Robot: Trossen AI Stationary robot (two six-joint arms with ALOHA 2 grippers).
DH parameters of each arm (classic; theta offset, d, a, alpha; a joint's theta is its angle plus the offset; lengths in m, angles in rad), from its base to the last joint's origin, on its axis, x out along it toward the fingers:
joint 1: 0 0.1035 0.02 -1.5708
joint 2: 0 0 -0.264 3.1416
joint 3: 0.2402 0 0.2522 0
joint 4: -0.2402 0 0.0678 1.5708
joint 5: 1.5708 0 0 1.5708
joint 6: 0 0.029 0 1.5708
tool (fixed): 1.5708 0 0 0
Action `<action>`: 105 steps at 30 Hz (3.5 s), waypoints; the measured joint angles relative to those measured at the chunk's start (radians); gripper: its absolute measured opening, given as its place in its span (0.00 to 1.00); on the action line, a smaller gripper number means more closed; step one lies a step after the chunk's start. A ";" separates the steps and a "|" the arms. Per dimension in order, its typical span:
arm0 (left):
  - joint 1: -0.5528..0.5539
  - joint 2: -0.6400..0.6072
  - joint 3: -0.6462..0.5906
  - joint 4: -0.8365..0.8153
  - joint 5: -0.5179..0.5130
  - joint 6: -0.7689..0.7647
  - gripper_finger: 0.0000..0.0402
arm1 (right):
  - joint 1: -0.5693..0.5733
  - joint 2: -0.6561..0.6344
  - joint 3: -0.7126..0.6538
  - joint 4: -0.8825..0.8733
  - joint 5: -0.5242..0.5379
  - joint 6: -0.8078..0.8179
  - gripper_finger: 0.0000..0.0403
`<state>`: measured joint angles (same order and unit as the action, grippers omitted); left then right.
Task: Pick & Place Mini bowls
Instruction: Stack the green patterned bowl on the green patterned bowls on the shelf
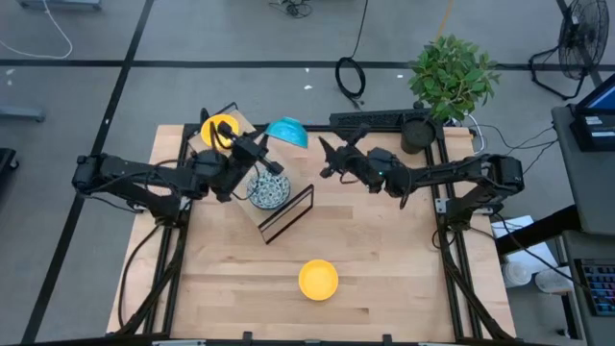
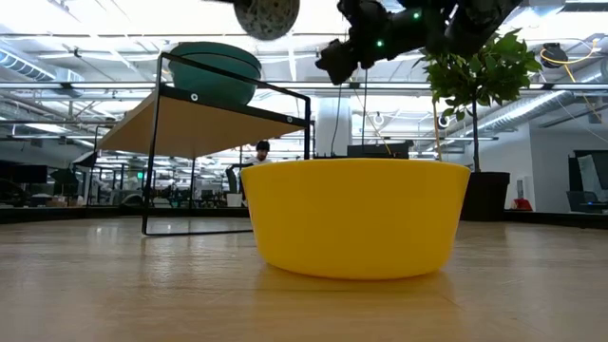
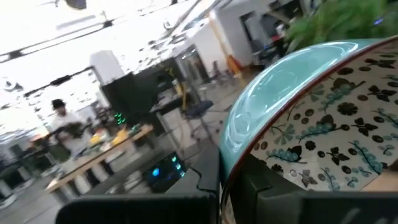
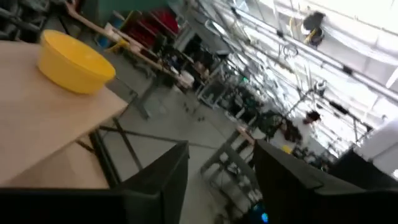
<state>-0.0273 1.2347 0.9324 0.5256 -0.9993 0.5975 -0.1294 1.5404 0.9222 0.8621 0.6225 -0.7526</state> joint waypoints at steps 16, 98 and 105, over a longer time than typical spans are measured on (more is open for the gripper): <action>-0.082 -0.034 0.316 -0.657 -0.168 -0.205 0.03 | -0.044 -0.194 -0.149 -0.190 0.047 0.168 0.45; 0.385 0.394 0.859 -2.095 1.200 -0.738 0.39 | -0.091 -0.600 -0.515 -0.201 0.031 0.401 0.42; 0.385 0.399 0.860 -2.096 1.249 -0.722 0.42 | -0.091 -0.600 -0.515 -0.201 0.031 0.401 0.42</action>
<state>0.3580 1.6333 1.7923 -1.5704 0.2497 -0.1245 -0.2207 0.9409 0.4076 0.6613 0.6533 -0.3519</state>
